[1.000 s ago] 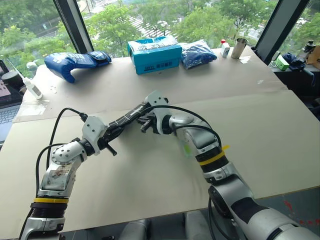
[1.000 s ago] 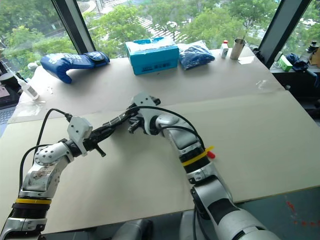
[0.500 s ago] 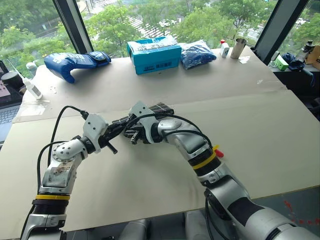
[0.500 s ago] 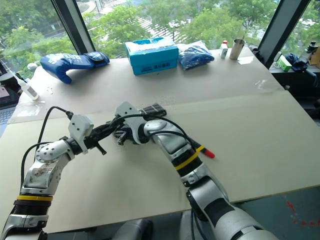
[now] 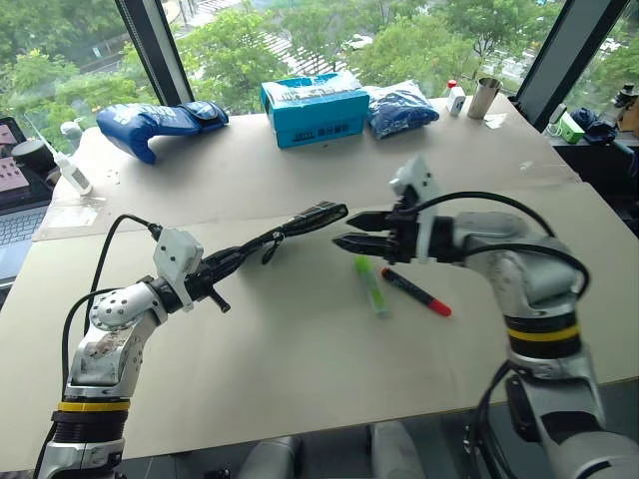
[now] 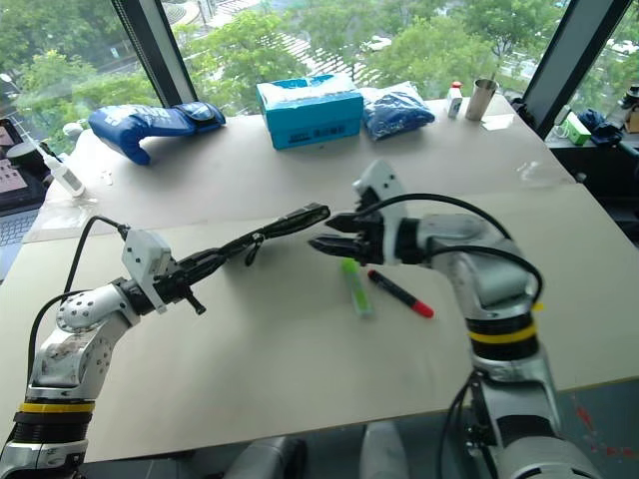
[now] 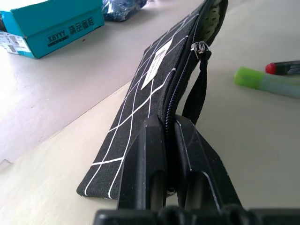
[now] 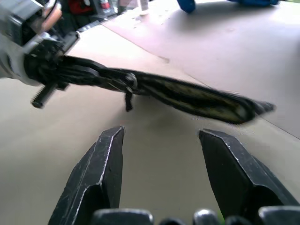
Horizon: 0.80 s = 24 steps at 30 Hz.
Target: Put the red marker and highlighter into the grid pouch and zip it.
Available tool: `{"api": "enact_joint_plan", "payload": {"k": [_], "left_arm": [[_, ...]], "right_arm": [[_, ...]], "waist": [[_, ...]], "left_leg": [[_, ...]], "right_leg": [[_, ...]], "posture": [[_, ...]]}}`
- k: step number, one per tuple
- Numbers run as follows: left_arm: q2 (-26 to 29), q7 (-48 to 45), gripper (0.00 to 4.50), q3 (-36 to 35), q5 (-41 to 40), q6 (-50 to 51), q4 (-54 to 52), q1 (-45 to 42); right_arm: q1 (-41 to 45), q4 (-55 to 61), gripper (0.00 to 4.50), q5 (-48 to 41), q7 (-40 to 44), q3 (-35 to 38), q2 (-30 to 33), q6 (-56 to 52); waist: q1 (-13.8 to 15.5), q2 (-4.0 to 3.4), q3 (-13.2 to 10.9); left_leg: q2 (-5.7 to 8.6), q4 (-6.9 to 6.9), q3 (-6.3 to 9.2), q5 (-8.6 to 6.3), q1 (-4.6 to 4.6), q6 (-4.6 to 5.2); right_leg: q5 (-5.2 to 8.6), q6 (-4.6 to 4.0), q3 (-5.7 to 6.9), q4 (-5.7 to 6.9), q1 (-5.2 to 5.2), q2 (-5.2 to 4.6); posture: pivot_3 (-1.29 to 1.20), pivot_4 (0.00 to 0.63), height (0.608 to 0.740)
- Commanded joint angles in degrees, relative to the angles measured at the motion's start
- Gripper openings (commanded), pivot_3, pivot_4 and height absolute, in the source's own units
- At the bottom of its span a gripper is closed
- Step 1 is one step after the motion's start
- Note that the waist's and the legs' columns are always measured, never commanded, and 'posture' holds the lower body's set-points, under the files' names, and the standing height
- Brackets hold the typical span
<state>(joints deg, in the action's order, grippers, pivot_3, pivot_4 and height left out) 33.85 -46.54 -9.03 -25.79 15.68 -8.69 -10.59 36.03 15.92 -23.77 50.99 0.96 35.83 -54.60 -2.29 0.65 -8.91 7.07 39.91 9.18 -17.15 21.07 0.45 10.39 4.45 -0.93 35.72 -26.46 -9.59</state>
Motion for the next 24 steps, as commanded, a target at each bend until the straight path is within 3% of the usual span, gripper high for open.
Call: {"api": "enact_joint_plan", "payload": {"k": [1,8,24], "left_arm": [[1.1,-2.6,0.0,-1.7,-5.1,3.1,-4.8,1.9],[2.8,-4.0,0.0,-1.6,-3.3,3.2,-1.2,1.3],[3.8,-5.4,0.0,-0.5,-2.3,5.0,-1.6,1.7]], "right_arm": [[-5.2,6.2,2.8,-0.9,0.3,4.8,5.5,2.1],[-13.5,6.3,2.8,-0.1,-2.4,6.3,9.1,2.5],[-17.0,-8.8,2.8,9.0,-2.8,-2.9,9.9,14.1]], "waist": [[0.2,0.0,0.0],[0.9,0.02,0.0],[1.5,0.03,0.0]], "left_leg": [[-0.01,0.0,-0.04,0.0,0.0,0.01],[-0.04,-0.01,-0.25,-0.02,-0.22,0.03],[-0.1,-0.01,-0.39,-0.01,-0.28,0.03]], "right_leg": [[0.0,0.0,-0.02,-0.01,0.0,0.0],[-0.08,-0.1,-0.07,-0.6,0.25,0.04],[-0.2,-0.07,-0.1,-0.71,0.3,0.06]], "posture": [[0.0,0.15,0.74],[0.0,0.15,0.74],[0.0,0.15,0.74]]}}
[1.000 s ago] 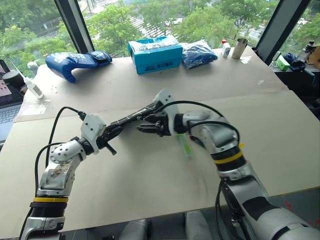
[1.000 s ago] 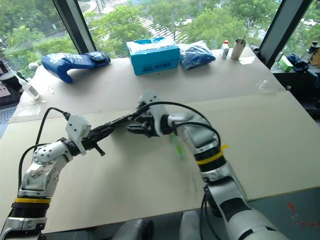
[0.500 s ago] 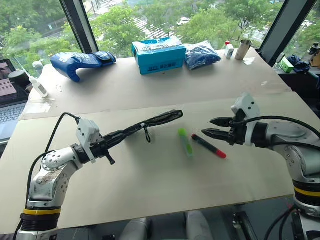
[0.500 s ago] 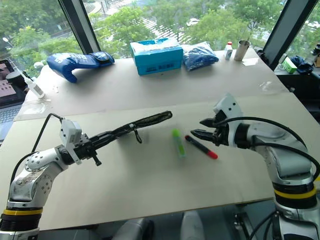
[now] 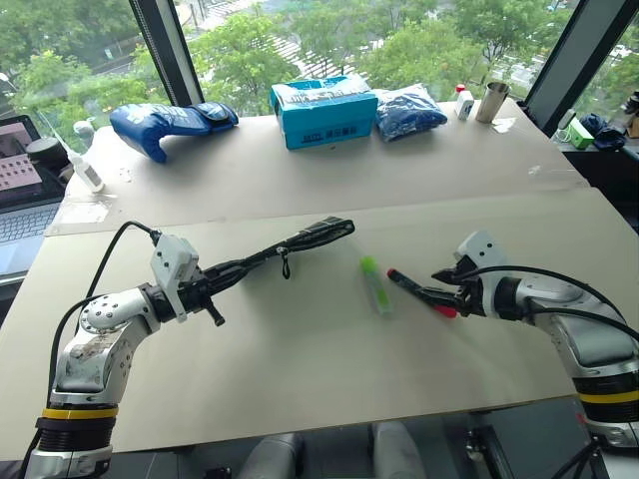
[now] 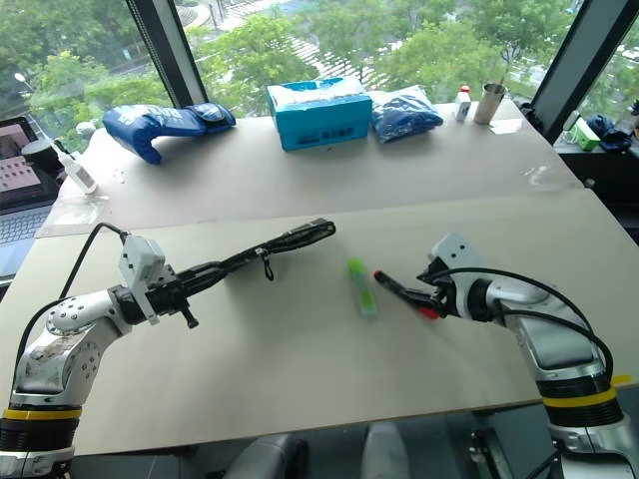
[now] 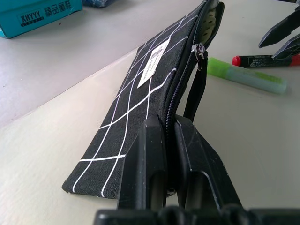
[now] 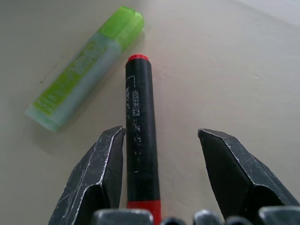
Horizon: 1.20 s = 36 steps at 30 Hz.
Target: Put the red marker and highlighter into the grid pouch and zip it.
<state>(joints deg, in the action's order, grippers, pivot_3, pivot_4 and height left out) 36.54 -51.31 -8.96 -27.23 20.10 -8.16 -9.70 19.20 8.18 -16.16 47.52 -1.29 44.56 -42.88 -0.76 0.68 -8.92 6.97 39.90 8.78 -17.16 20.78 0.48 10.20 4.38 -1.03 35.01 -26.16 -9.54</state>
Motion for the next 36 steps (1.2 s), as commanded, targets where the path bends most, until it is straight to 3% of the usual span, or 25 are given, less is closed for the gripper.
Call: {"api": "enact_joint_plan", "payload": {"k": [1,3,11,18,22,28,36], "left_arm": [[1.1,-0.8,0.0,-0.7,-0.9,0.8,-2.3,1.1],[1.2,-1.0,0.0,-0.8,-1.1,1.1,-2.6,1.5],[1.1,-1.2,0.0,-1.4,-1.5,1.8,-3.2,1.7],[1.0,-1.5,0.0,-1.4,-1.6,2.1,-3.5,1.6],[1.2,-1.9,0.0,-1.1,-1.2,1.9,-2.8,1.3],[0.2,-1.2,0.0,0.2,-0.4,1.8,-2.2,-0.1],[-0.5,-1.1,0.0,1.5,0.0,1.4,-2.3,-0.7]], "right_arm": [[-0.2,-1.8,2.8,1.9,0.8,-1.1,1.2,2.8],[0.2,-3.5,2.8,2.8,0.9,-2.1,1.0,2.9],[1.0,-4.9,0.53,4.5,1.4,-4.2,0.4,2.4],[7.0,-6.8,0.53,4.5,-1.8,-0.9,-1.2,3.4],[15.9,1.8,0.53,0.2,1.2,-0.3,-0.7,-0.1],[21.4,15.0,0.53,1.9,9.0,-10.4,2.7,2.6],[24.5,11.4,0.53,15.4,8.8,-20.7,5.0,10.7]], "waist": [[0.0,0.0,0.0],[0.0,0.0,0.0],[0.1,0.04,0.0],[-0.1,0.04,0.0],[-0.2,-0.02,0.0],[0.3,0.15,0.1],[0.3,0.21,0.0]], "left_leg": [[0.0,-0.01,0.0,0.0,0.0,0.0],[0.0,0.0,-0.01,0.0,-0.01,0.0],[-0.05,-0.06,-0.02,-0.02,-0.36,0.03],[-0.06,-0.07,-0.05,-0.05,-0.46,0.07],[-0.09,-0.08,-0.15,-0.04,-0.39,0.05],[-0.4,-0.09,-0.2,-0.16,-0.21,0.01],[-0.27,0.08,-0.32,-0.27,-0.06,0.06]], "right_leg": [[0.0,0.0,0.0,0.0,0.0,0.0],[0.0,0.0,0.0,0.0,0.0,0.0],[-0.02,-0.02,0.0,-0.04,0.34,0.06],[-0.02,-0.02,0.0,-0.06,0.44,0.07],[-0.02,-0.02,-0.13,-0.03,0.26,0.06],[-0.03,-0.04,0.1,-0.04,0.05,0.25],[-0.06,-0.01,0.14,-0.08,-0.04,0.1]], "posture": [[0.0,0.15,0.74],[0.0,0.15,0.74],[0.0,0.15,0.74],[0.0,0.15,0.74],[0.0,0.15,0.74],[0.0,0.15,0.74],[0.0,0.15,0.74]]}}
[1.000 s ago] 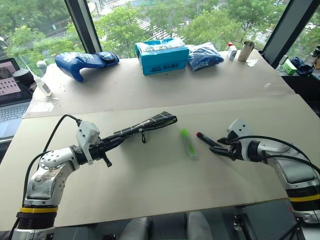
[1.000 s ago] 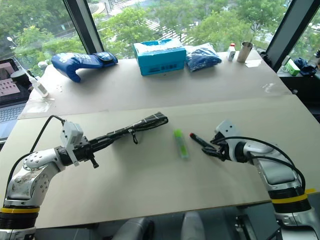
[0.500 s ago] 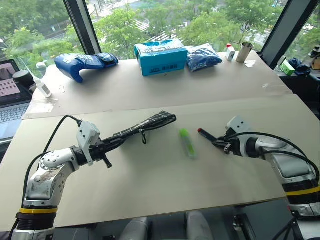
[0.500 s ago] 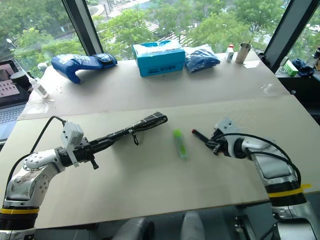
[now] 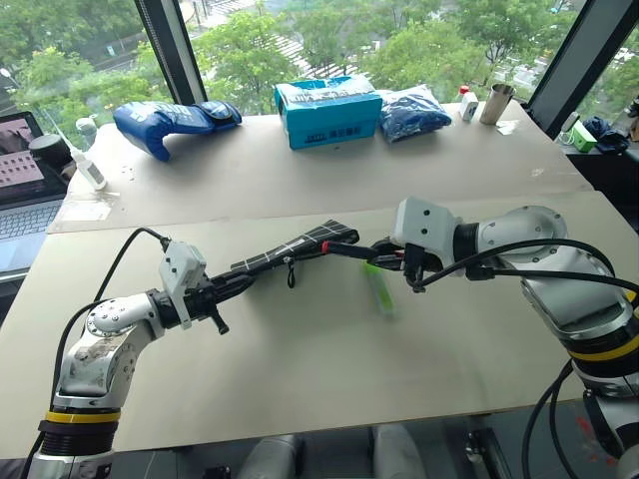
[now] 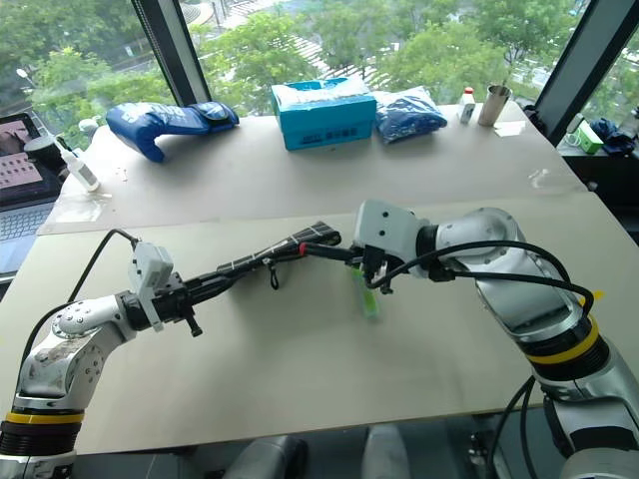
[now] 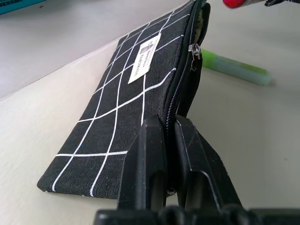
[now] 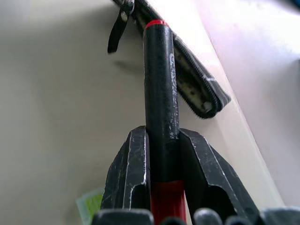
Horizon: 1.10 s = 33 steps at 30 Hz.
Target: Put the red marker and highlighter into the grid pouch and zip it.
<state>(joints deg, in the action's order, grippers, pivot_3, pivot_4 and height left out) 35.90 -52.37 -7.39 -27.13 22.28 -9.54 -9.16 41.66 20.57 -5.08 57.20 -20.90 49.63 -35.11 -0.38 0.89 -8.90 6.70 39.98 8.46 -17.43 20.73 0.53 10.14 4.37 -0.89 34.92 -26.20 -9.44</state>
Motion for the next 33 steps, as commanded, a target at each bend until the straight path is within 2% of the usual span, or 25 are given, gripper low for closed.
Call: {"api": "enact_joint_plan", "payload": {"k": [1,11,16,19,23,29,33], "left_arm": [[0.2,-0.2,0.0,0.0,0.0,-0.9,-0.9,-1.4],[0.9,-1.1,0.0,1.1,0.6,-1.3,-1.0,-1.6],[1.2,-1.8,0.0,1.9,1.3,-1.8,-0.9,-1.6],[1.1,-2.2,0.0,2.4,1.4,-1.7,-1.0,-1.7],[0.8,-2.1,0.0,2.9,1.4,-1.5,-1.4,-1.7],[0.8,-2.4,0.0,2.9,1.5,-1.4,-1.5,-1.7],[0.8,-2.5,0.0,2.8,1.4,-1.3,-1.6,-1.8]], "right_arm": [[2.7,-2.2,0.53,5.9,-1.2,-1.8,-0.6,3.8],[6.2,-7.4,0.53,13.6,-0.9,-5.0,-4.8,7.9],[8.2,-9.4,0.53,22.7,-1.7,-12.0,-8.4,15.4],[9.3,-11.8,0.53,28.1,-3.4,-16.3,-12.8,19.7],[10.3,-15.8,0.53,34.4,-6.1,-19.4,-16.6,25.7],[11.4,-25.1,0.53,40.9,-14.9,-20.6,-21.9,36.5],[10.0,-28.4,0.53,38.9,-14.4,-18.2,-23.7,38.2]], "waist": [[-0.1,0.0,0.0],[-0.4,0.0,0.0],[-0.5,0.0,0.0],[-0.7,0.0,0.0],[-0.7,0.0,0.0],[-0.7,0.0,0.0],[-0.8,0.0,0.0]], "left_leg": [[-0.02,-0.02,-0.01,0.01,-0.01,-0.01],[-0.13,-0.07,-0.14,0.0,-0.01,-0.01],[-0.21,-0.09,-0.25,-0.01,-0.09,-0.03],[-0.33,-0.1,-0.37,-0.06,-0.16,-0.1],[-0.37,-0.12,-0.47,-0.1,-0.22,-0.11],[-0.41,-0.13,-0.57,-0.1,-0.33,-0.13],[-0.54,-0.16,-0.64,-0.16,-0.4,-0.23]], "right_leg": [[0.0,0.0,0.0,0.01,-0.01,0.01],[-0.04,-0.06,0.0,0.0,-0.06,0.08],[-0.05,-0.08,0.01,-0.02,-0.06,0.13],[-0.09,-0.14,0.02,0.01,-0.08,0.21],[-0.11,-0.17,0.03,0.03,-0.09,0.23],[-0.15,-0.24,0.03,0.03,-0.08,0.29],[-0.18,-0.3,0.02,0.02,-0.09,0.42]], "posture": [[0.0,0.15,0.74],[0.0,0.15,0.74],[0.0,0.15,0.74],[0.0,0.15,0.74],[0.0,0.15,0.74],[0.0,0.15,0.74],[0.0,0.15,0.74]]}}
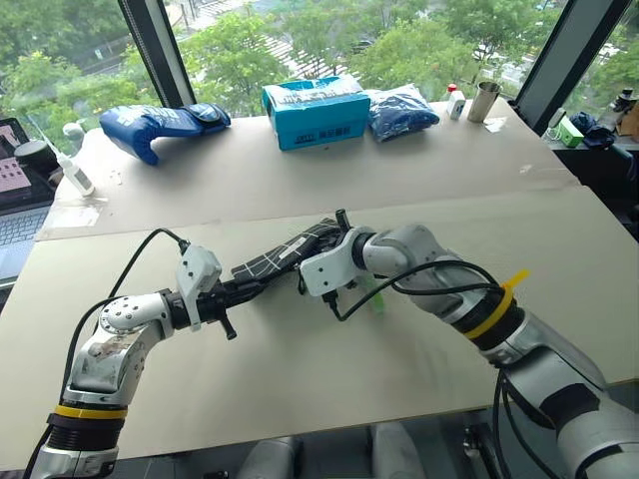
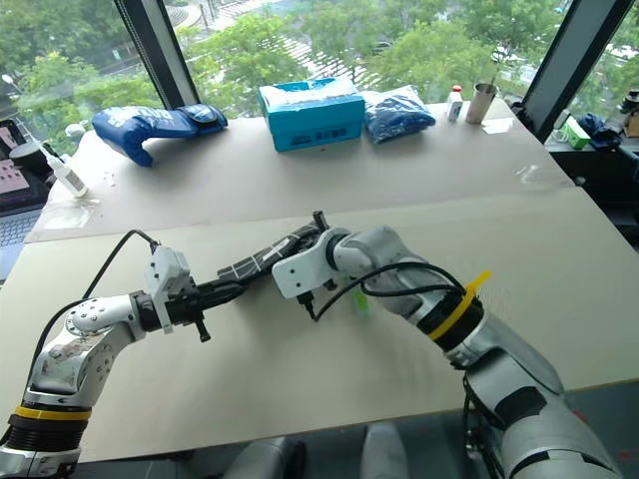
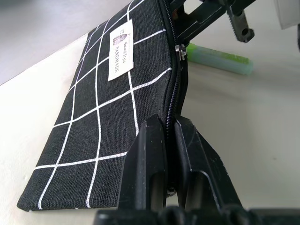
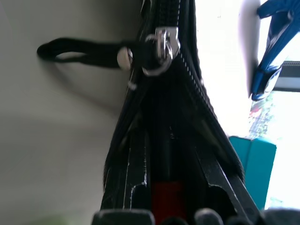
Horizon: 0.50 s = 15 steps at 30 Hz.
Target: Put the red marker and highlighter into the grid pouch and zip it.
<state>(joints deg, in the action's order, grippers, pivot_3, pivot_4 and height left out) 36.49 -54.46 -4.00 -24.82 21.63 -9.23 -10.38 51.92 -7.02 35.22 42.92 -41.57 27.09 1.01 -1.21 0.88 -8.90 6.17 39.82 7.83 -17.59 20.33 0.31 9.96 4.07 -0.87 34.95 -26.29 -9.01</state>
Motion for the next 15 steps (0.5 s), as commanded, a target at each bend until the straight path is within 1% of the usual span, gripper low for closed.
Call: {"api": "enact_joint_plan", "payload": {"k": [1,2,4,5,8,11,13,15], "left_arm": [[0.2,-0.4,0.0,-0.7,-1.0,-0.6,-1.9,-0.5],[0.2,-0.4,0.0,-0.8,-1.1,-0.6,-2.0,-0.5],[0.3,-0.4,0.0,-0.9,-1.2,-0.5,-2.0,-0.4],[0.1,-0.2,0.0,-1.2,-1.6,-0.2,-2.1,-0.5],[-0.4,0.5,0.0,-2.1,-2.9,1.0,-2.0,-0.7],[-0.3,0.9,0.0,-2.2,-3.1,1.3,-1.9,-0.7],[0.1,1.2,0.0,-2.2,-3.0,1.5,-2.0,-0.5],[0.3,1.5,0.0,-2.3,-2.9,1.7,-2.0,-0.2]], "right_arm": [[-0.8,-1.0,1.03,-2.9,1.6,3.2,-0.6,2.4],[-1.2,-1.1,1.53,-4.2,2.3,4.4,-0.4,2.1],[-0.6,-3.0,2.02,-3.7,0.0,6.9,-0.7,0.6],[-0.3,-3.3,2.31,-5.9,1.7,8.7,-0.1,0.3],[1.0,-3.3,2.31,-12.7,5.5,14.8,3.5,2.2],[1.0,-1.0,2.31,-19.9,10.1,20.6,6.1,-0.6],[-0.6,3.7,2.31,-29.6,16.2,26.9,9.1,-6.2],[-3.3,7.8,2.31,-38.7,20.6,33.0,11.6,-14.2]], "waist": [[0.0,0.0,0.0],[0.0,0.0,0.0],[0.0,-0.01,0.0],[0.0,-0.01,0.0],[0.0,-0.01,0.0],[0.1,0.0,0.0],[0.1,-0.01,0.0],[0.2,-0.01,0.0]], "left_leg": [[-0.03,0.0,0.0,-0.01,0.0,-0.01],[-0.05,0.0,0.0,-0.02,0.0,-0.02],[-0.07,0.0,0.01,-0.04,0.0,-0.05],[-0.08,0.0,0.0,-0.04,0.0,-0.06],[-0.14,0.0,-0.01,-0.06,-0.01,-0.1],[-0.14,0.0,-0.01,-0.07,0.0,-0.09],[-0.16,-0.01,-0.02,-0.09,0.0,-0.08],[-0.18,-0.04,-0.03,-0.1,0.01,-0.06]], "right_leg": [[-0.01,-0.02,0.0,0.01,0.0,0.04],[-0.03,-0.05,-0.01,0.0,0.01,0.1],[-0.05,-0.08,-0.01,0.0,0.02,0.17],[-0.06,-0.09,-0.02,0.0,0.01,0.18],[-0.1,-0.15,-0.02,-0.02,0.01,0.29],[-0.1,-0.16,-0.02,-0.02,0.01,0.3],[-0.1,-0.16,-0.02,-0.04,0.02,0.32],[-0.1,-0.17,-0.03,-0.04,0.02,0.33]], "posture": [[0.0,0.15,0.74],[0.0,0.15,0.74],[0.0,0.15,0.74],[0.0,0.15,0.74],[0.0,0.15,0.74],[0.0,0.15,0.74],[0.0,0.15,0.74],[0.0,0.15,0.74]]}}
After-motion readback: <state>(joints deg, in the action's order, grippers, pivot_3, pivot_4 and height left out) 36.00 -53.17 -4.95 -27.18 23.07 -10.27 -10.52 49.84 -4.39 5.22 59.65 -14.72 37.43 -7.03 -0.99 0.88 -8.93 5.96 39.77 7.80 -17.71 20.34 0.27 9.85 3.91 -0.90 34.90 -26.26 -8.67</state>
